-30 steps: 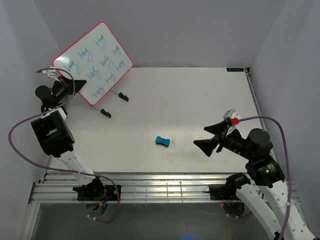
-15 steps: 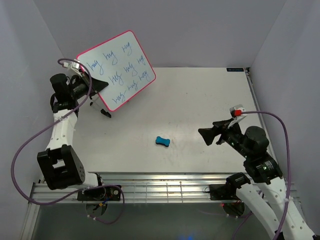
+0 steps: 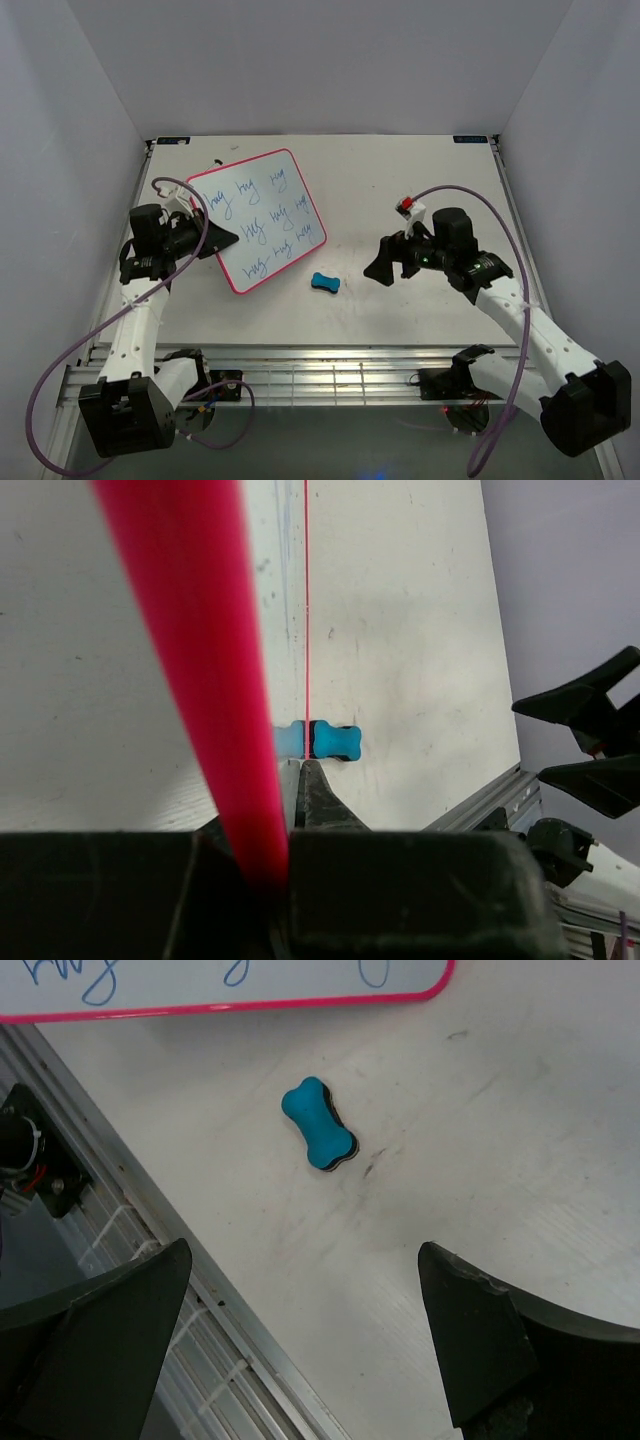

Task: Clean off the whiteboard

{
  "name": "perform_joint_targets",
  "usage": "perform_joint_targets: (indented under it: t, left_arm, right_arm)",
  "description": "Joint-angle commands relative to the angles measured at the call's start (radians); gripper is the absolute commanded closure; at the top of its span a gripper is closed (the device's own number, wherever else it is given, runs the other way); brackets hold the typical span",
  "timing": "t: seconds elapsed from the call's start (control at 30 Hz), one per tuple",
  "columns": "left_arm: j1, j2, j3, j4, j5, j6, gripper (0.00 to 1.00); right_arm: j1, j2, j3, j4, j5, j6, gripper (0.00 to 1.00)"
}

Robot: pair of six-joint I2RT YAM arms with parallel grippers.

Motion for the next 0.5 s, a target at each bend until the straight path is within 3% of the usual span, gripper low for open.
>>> perform_joint_targets:
  t: [0.0,0.17,0.3,0.47]
  left_arm:
    - [-0.027,-0.014,0.002,-0.042,0.019,0.074,1.00]
    - [-0.044,0.003,0.047,-0.135,-0.077,0.082,1.00]
    - [-0.053,-0.019,0.067,-0.180,-0.139,0.089,1.00]
    - [-0.059,-0.049,0.077,-0.202,-0.133,0.105,1.00]
  right_arm:
    - [0.052,0.114,0.037,0.032,-0.098,-0.072,0.00]
    - [0.181,0.286,0.131,-0.053,0.078,-0.145,0.06]
    - [0.296,0.417,0.175,-0.010,0.151,-0.212,0.06]
    - [0.333,0.549,0.246,0.025,0.200,-0.292,0.06]
